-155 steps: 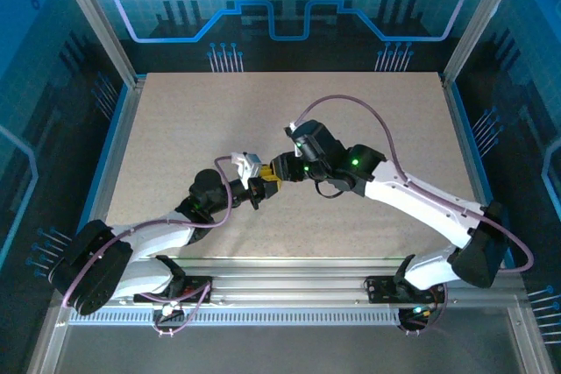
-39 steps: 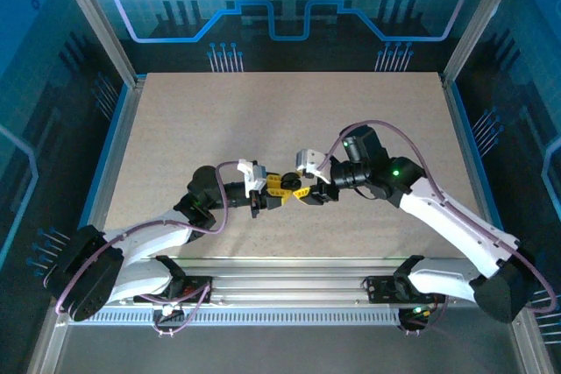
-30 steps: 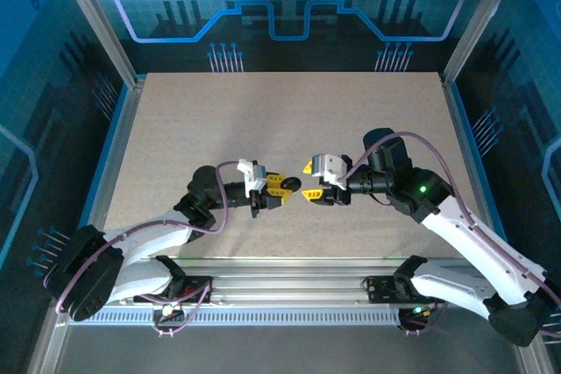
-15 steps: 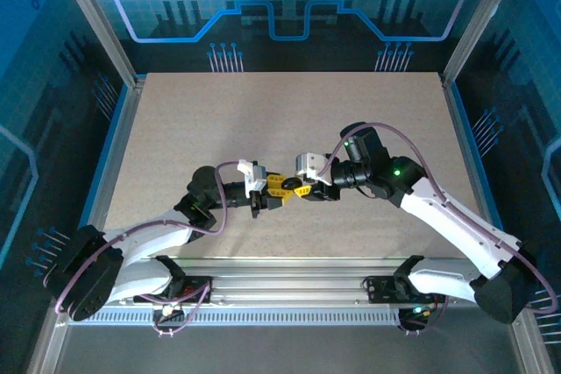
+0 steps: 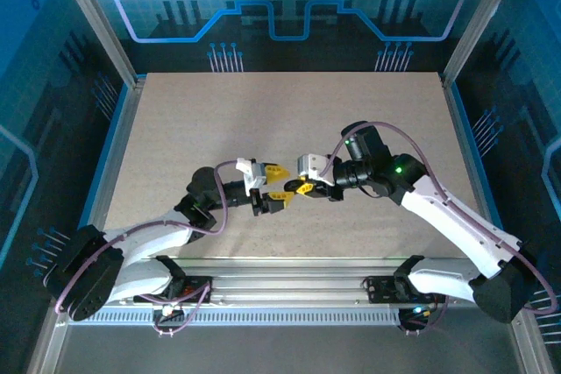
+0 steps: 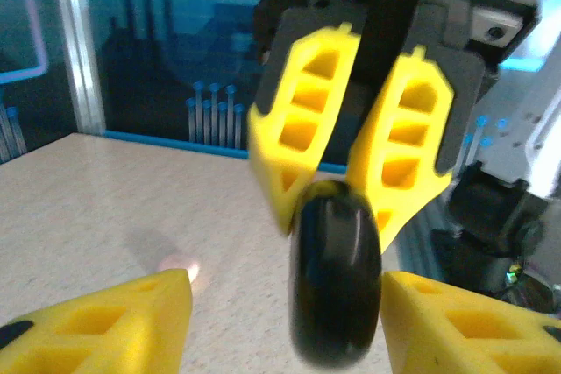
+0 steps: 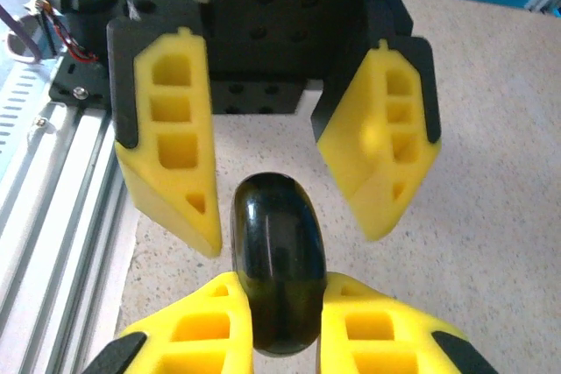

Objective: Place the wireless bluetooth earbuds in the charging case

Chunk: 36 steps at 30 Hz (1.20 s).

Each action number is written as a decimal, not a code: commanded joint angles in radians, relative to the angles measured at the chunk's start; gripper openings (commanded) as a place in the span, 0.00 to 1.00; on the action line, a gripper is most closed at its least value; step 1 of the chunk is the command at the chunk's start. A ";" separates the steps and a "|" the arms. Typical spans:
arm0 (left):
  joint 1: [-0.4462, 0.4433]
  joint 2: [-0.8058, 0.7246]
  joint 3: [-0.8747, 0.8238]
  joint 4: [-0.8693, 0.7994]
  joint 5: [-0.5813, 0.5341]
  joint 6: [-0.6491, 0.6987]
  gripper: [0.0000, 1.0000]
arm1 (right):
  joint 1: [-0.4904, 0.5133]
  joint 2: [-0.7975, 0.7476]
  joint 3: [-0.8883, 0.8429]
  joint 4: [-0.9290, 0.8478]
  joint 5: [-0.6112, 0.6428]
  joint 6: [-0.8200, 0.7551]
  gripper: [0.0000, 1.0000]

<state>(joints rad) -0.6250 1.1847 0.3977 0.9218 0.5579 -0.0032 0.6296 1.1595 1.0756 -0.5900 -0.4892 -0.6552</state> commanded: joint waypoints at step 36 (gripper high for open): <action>0.146 -0.187 0.026 -0.669 -0.788 -0.314 0.93 | -0.369 0.770 0.301 -0.270 0.130 0.452 0.13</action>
<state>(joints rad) -0.4881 0.9882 0.3889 0.2787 -0.2138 -0.3096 0.2768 1.9003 1.3430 -0.8085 -0.3222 -0.2241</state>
